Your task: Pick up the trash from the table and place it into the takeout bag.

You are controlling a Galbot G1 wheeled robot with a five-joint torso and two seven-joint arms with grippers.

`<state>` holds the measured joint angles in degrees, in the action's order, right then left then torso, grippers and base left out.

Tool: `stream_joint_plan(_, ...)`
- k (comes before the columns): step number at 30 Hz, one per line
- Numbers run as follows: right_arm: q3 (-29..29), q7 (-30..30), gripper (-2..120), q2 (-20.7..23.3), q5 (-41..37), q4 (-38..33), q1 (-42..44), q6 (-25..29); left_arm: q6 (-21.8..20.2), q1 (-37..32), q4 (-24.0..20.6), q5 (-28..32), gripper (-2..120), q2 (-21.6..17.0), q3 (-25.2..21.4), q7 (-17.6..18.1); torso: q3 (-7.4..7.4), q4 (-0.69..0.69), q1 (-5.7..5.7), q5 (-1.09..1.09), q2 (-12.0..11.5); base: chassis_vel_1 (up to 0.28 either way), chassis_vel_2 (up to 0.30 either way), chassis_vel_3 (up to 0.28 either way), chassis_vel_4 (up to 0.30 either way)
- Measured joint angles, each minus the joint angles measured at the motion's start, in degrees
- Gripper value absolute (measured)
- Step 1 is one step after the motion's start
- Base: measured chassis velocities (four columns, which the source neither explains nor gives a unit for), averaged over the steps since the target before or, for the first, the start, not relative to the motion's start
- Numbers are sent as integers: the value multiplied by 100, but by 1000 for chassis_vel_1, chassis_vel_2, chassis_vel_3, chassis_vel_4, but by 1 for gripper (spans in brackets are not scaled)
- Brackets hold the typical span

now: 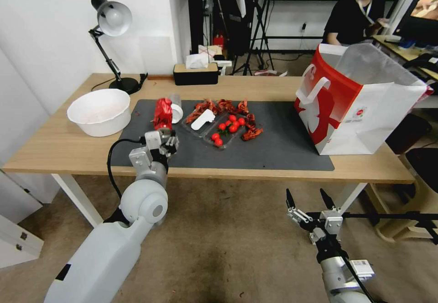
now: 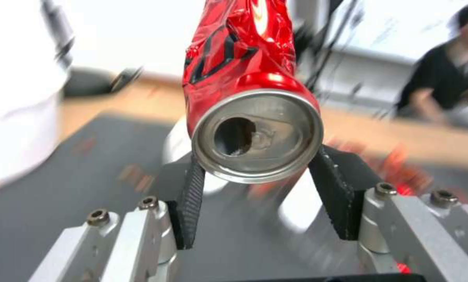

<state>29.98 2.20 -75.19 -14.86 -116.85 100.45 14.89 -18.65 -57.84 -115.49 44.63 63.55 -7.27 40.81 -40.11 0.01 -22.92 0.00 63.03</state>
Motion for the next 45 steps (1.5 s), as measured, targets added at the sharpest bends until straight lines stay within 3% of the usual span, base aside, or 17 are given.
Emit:
stream_joint_plan(2,-3,0,100,-10,14,-24,12,0,413,122,20,-221,47,-25,-8,-535,0,0,0,0,0,0,0,0,0)
stream_joint_plan(3,-3,0,100,-10,14,-24,12,0,413,122,20,-221,47,-25,-8,-535,0,0,0,0,0,0,0,0,0)
stream_joint_plan(6,4,0,100,-55,50,-64,43,-1,873,785,198,-334,47,-79,147,-1415,0,-1,0,1,0,0,0,0,0)
stream_joint_plan(12,22,2,100,-148,105,-86,62,4,957,1460,443,21,47,-90,422,-1912,0,0,0,1,-1,0,0,0,0)
stream_joint_plan(16,21,3,100,-237,172,-77,64,10,1037,2081,738,536,47,-84,925,-2635,0,0,0,1,-1,0,0,0,0)
stream_joint_plan(21,18,6,100,-303,225,-77,69,11,1035,2797,1087,817,47,60,1352,-2885,0,-1,0,1,-1,0,0,0,0)
stream_joint_plan(24,26,10,100,-375,260,-112,104,17,996,3615,1660,988,47,382,1767,-2954,0,-2,-1,1,-1,0,0,0,0)
stream_joint_plan(30,64,13,100,-424,279,-146,147,39,988,4327,2319,1072,47,846,2217,-3092,0,0,-1,2,-1,0,0,0,0)
stream_joint_plan(36,90,16,100,-489,282,-138,167,65,989,5105,3121,845,47,1538,2745,-3321,0,-2,-1,3,-1,0,0,0,0)
stream_joint_plan(42,91,16,100,-512,290,-133,165,72,1017,5688,3691,636,47,1823,3140,-3696,0,-1,0,2,0,0,0,0,0)
stream_joint_plan(45,86,17,100,-533,297,-137,168,92,1118,6094,4091,49,47,1915,3478,-4092,-1,0,0,1,0,0,0,0,0)
